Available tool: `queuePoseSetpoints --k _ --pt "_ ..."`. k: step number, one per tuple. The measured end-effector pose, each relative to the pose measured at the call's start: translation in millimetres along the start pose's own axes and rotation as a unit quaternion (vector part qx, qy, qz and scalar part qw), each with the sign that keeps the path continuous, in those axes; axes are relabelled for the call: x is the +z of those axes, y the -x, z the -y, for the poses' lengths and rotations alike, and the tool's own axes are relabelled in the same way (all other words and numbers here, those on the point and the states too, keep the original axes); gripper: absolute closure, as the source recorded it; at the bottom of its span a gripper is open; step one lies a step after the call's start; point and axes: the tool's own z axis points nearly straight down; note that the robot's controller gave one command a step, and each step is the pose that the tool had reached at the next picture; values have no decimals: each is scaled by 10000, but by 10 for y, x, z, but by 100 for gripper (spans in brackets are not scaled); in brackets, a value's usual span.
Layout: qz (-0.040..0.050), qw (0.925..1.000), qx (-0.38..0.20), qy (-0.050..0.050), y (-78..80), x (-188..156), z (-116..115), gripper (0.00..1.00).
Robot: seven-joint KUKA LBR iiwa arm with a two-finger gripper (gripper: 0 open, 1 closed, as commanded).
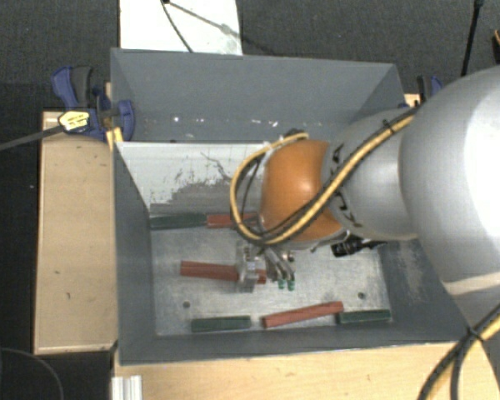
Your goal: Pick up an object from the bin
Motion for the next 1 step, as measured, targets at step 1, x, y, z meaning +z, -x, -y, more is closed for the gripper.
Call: queuePoseSetpoints --k 1 --pt "46 9995 -309 3 62 -1494 42 100"
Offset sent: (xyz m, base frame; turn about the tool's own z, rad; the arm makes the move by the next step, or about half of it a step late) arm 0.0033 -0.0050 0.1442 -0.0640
